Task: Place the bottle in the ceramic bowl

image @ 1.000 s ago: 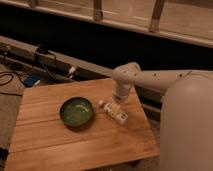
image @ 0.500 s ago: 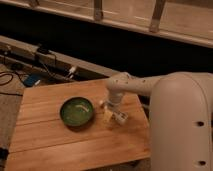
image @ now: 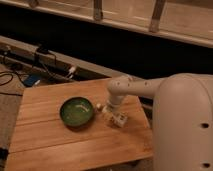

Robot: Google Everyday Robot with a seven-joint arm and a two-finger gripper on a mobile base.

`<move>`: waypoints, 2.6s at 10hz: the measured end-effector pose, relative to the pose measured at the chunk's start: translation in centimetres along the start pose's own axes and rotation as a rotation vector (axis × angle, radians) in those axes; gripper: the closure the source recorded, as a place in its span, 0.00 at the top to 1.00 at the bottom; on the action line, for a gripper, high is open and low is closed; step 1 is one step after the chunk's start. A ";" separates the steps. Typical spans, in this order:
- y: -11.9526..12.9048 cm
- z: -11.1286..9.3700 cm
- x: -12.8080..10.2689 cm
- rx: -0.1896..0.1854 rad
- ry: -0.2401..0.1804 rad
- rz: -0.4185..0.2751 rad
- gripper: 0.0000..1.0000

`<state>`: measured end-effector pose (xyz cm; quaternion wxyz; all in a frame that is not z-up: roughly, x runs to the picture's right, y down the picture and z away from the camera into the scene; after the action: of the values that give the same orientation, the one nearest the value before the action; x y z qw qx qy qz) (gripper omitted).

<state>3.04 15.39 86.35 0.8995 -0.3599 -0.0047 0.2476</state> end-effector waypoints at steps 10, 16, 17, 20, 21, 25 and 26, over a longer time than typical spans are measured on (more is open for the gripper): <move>-2.1 -5.0 2.0 0.085 -0.074 0.077 0.00; -2.6 -15.0 -2.1 0.219 -0.110 -0.072 0.00; -2.4 -15.2 -3.7 0.226 -0.111 -0.111 0.00; -0.6 -15.2 -9.2 0.223 -0.119 -0.248 0.00; 1.0 -14.9 -11.2 0.213 -0.124 -0.301 0.00; 8.8 -13.2 -16.3 0.147 -0.138 -0.488 0.00; 11.2 -12.5 -18.1 0.112 -0.142 -0.545 0.02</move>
<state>-15.46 6.14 72.92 0.9489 -0.2767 -0.1504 0.0212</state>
